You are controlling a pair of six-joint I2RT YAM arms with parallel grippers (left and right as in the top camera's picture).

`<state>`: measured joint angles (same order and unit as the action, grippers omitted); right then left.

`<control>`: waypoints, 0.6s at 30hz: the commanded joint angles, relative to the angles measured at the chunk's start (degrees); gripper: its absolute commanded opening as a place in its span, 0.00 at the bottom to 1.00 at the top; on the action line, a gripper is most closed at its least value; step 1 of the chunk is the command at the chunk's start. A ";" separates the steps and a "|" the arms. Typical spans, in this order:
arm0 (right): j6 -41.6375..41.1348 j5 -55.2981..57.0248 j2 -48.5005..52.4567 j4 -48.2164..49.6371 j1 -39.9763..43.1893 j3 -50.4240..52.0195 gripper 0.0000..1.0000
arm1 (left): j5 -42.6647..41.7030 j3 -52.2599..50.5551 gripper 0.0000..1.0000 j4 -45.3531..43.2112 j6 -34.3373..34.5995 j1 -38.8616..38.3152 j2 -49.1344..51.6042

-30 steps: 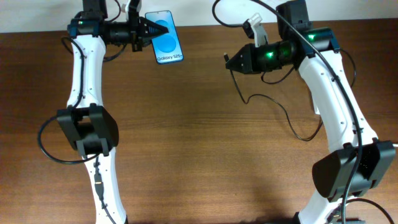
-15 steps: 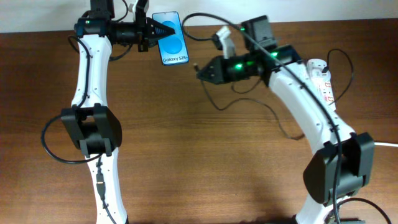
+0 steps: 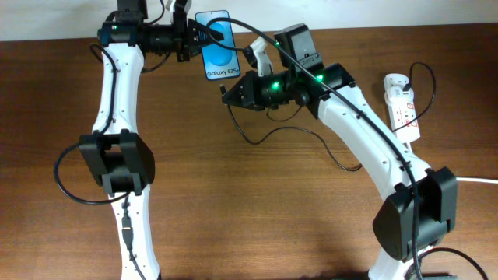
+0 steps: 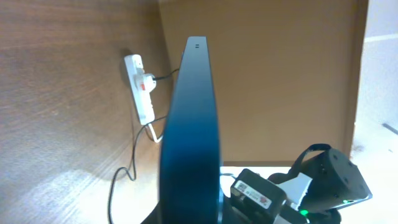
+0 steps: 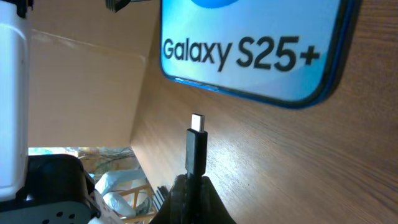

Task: Plug charger to phone and switch on socket
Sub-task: 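Lift the cable plug with the right gripper toward the phone's bottom, then push the USB-C plug up into the phone's bottom port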

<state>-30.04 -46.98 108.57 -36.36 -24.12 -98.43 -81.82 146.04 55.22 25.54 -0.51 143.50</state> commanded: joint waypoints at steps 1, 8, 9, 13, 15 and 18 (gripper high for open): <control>-0.94 0.92 -1.49 1.11 -0.17 0.04 0.04 | -5.33 0.85 0.00 -0.28 1.62 0.31 0.00; -0.94 0.92 -1.49 4.26 -0.24 0.04 0.04 | -5.40 0.85 0.00 -0.28 4.52 0.31 0.00; -0.94 0.92 -1.49 4.31 -0.24 0.04 0.04 | -5.42 0.85 0.00 -0.28 5.03 0.31 0.00; -0.94 1.11 -1.49 4.52 -0.17 0.04 0.04 | -5.40 0.85 0.00 -0.28 5.09 0.31 0.00; -0.94 1.16 -1.49 5.09 -0.17 0.04 0.04 | -5.40 0.85 0.00 -0.28 5.09 0.31 0.00; -0.96 1.55 -1.51 6.67 -0.20 0.02 0.04 | -5.31 0.85 0.00 -0.28 5.09 0.31 0.00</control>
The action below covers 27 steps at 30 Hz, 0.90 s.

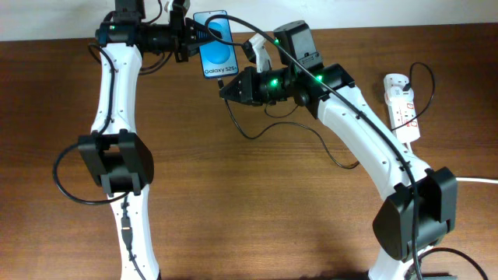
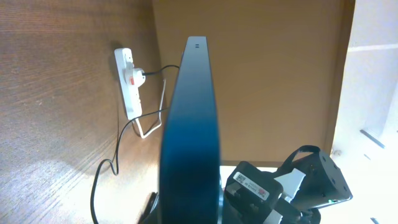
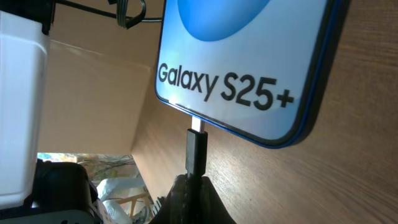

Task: Plug charger to phone and switch on socket
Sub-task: 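Push the USB-C plug up into the phone's bottom port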

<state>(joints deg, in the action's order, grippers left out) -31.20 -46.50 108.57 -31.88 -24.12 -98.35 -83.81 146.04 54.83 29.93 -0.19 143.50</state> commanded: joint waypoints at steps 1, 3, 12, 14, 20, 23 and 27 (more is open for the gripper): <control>0.20 1.07 -1.51 2.36 -0.17 -0.07 0.04 | -3.21 0.85 0.00 0.11 0.70 -0.02 0.00; 0.22 1.09 -1.51 2.38 -0.17 -0.07 0.04 | -3.15 0.85 0.00 0.11 0.68 -0.02 0.00; 0.24 1.09 -1.51 2.34 0.96 -0.07 0.04 | -1.53 0.85 0.00 0.13 0.92 0.39 0.00; 0.22 1.14 -1.51 2.40 1.40 -0.07 0.04 | -1.97 0.85 0.00 0.15 0.90 0.39 0.00; -0.83 1.75 -1.49 2.34 2.03 -0.07 0.04 | -1.95 0.85 0.00 0.11 0.90 0.39 0.00; -0.83 2.16 -1.49 2.34 2.03 -0.07 0.04 | -2.21 0.85 0.00 0.13 0.90 0.39 0.00; -0.83 2.21 -1.49 2.36 2.14 -0.07 0.04 | -2.38 0.85 0.00 0.13 0.90 0.35 0.00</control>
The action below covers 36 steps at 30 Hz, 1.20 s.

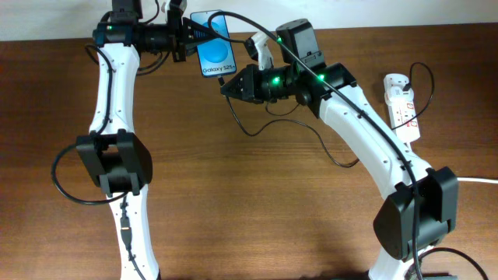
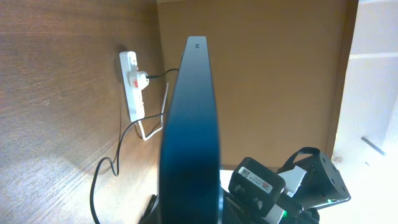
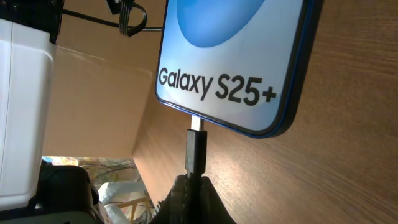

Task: Plug charger to phone and switch on socket
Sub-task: 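Push the USB-C plug up into the phone's bottom port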

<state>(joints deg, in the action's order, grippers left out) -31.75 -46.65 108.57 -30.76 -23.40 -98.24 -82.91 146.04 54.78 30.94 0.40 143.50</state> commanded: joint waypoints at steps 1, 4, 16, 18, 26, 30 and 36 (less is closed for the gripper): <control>-0.28 2.36 -1.49 1.22 1.42 -0.17 0.04 | -3.30 0.85 0.00 0.17 -0.11 -0.24 0.00; -0.28 2.82 -1.49 1.22 1.42 -0.17 0.04 | -3.34 0.85 0.00 0.20 -0.11 -0.24 0.00; -0.28 3.63 -1.49 0.85 3.52 -0.17 0.04 | -3.50 0.85 0.00 0.17 -0.11 -0.24 0.00; -0.28 3.65 -1.49 0.81 3.74 -0.17 0.04 | -3.50 0.85 0.00 0.17 -0.11 -0.24 0.00; -0.28 3.65 -1.38 0.81 3.45 -0.15 0.04 | -3.63 0.85 0.00 0.22 -0.04 -0.26 0.00; -0.26 3.87 -1.38 1.27 2.43 -0.15 0.04 | -4.37 0.85 0.00 0.20 1.64 -0.37 0.00; -0.63 5.40 -1.38 2.16 0.87 -0.15 0.04 | -4.52 0.85 0.00 0.22 2.21 -0.81 0.00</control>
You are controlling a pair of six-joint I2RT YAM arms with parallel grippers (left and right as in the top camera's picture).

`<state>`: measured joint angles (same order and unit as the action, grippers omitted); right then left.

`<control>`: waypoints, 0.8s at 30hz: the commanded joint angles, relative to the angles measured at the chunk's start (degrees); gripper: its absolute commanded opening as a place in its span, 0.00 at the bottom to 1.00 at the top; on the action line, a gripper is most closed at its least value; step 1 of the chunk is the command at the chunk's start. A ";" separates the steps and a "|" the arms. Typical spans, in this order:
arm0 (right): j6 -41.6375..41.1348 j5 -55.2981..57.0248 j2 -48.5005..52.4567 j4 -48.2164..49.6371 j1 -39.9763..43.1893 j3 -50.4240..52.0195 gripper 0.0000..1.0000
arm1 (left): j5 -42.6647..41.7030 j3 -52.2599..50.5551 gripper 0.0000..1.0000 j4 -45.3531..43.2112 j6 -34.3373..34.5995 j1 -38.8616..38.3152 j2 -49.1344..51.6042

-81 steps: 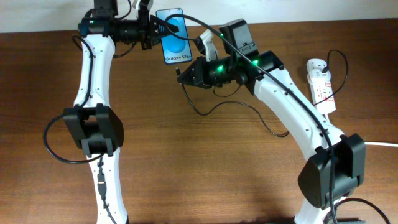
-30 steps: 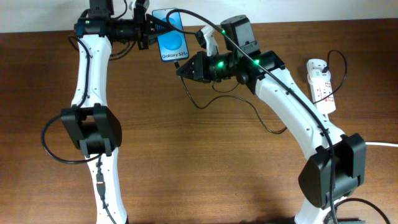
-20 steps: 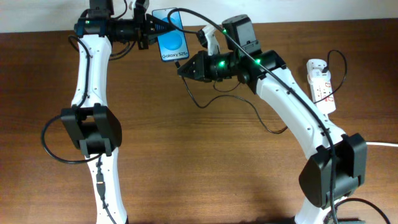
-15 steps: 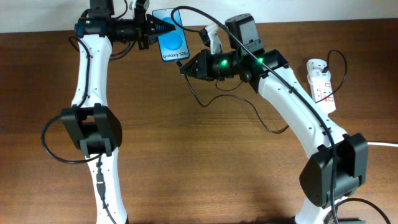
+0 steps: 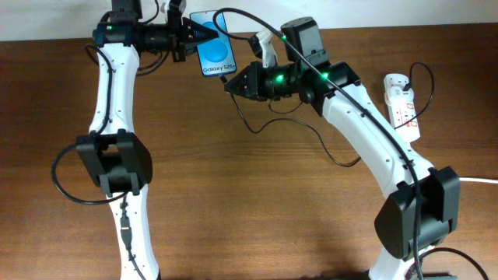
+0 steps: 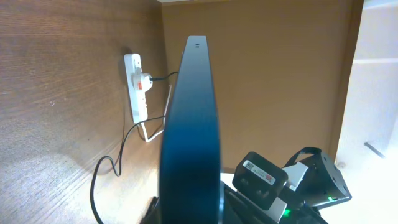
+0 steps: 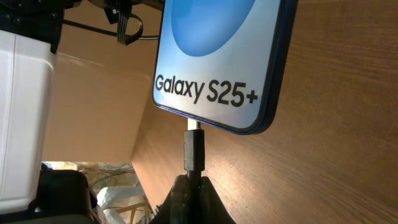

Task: Plug charger to phone and switch on socket
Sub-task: 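Push the USB-C plug up into the phone's bottom port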

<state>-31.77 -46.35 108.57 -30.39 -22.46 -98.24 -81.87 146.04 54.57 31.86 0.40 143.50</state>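
Observation:
My left gripper [image 5: 189, 36] is shut on a blue phone [image 5: 213, 45] reading "Galaxy S25+", held above the table's far edge; in the left wrist view the phone [image 6: 189, 124] shows edge-on. My right gripper [image 7: 194, 186] is shut on the black charger plug [image 7: 194, 149]. The plug's metal tip meets the phone's bottom edge [image 7: 208, 124]; how deep it sits cannot be told. The black cable [image 5: 311, 136] runs across the table to the white socket strip [image 5: 401, 106] at the right.
The brown wooden table [image 5: 249, 202] lies beneath both arms. The white socket strip [image 6: 138, 93] with its plugged adapter shows small in the left wrist view. A white cable [image 5: 478, 180] leaves at the right edge.
The phone has tilted a little more in the right wrist view, and my right arm has shifted slightly right. The plug tip stays at the phone's bottom edge.
At first the plug stood a short way below the phone's bottom edge, both grippers shut on their things. Then the plug tip touched the bottom edge. It has stayed there since, with small shifts of both arms.

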 commanded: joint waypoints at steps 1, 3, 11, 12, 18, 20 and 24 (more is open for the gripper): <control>-0.72 5.09 -1.38 1.95 -0.17 -0.15 0.04 | -5.62 0.85 0.00 0.44 1.38 -0.81 0.00; -1.22 5.22 -1.38 2.38 -0.42 -0.15 0.04 | -5.64 0.85 0.00 0.44 1.40 -0.90 0.00; -2.78 6.36 -1.38 3.50 -0.48 -0.15 0.04 | -7.37 0.85 0.00 0.63 1.42 -1.88 0.00; -3.10 6.34 -1.38 3.98 -0.48 -0.15 0.04 | -7.32 0.85 0.00 0.63 1.42 -2.16 0.00; -3.30 6.34 -1.38 5.14 -0.52 -0.15 0.04 | -7.30 0.85 0.00 0.61 1.42 -3.08 0.00; -3.65 6.34 -1.38 5.20 -0.63 -0.15 0.04 | -7.32 0.85 0.00 0.61 1.42 -3.17 0.00; -3.69 6.58 -1.38 5.66 -1.49 -0.15 0.04 | -7.32 0.85 0.00 0.61 1.42 -3.37 0.00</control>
<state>-35.53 -45.01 108.57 -27.86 -23.57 -97.58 -82.13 146.04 54.19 33.06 0.34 143.92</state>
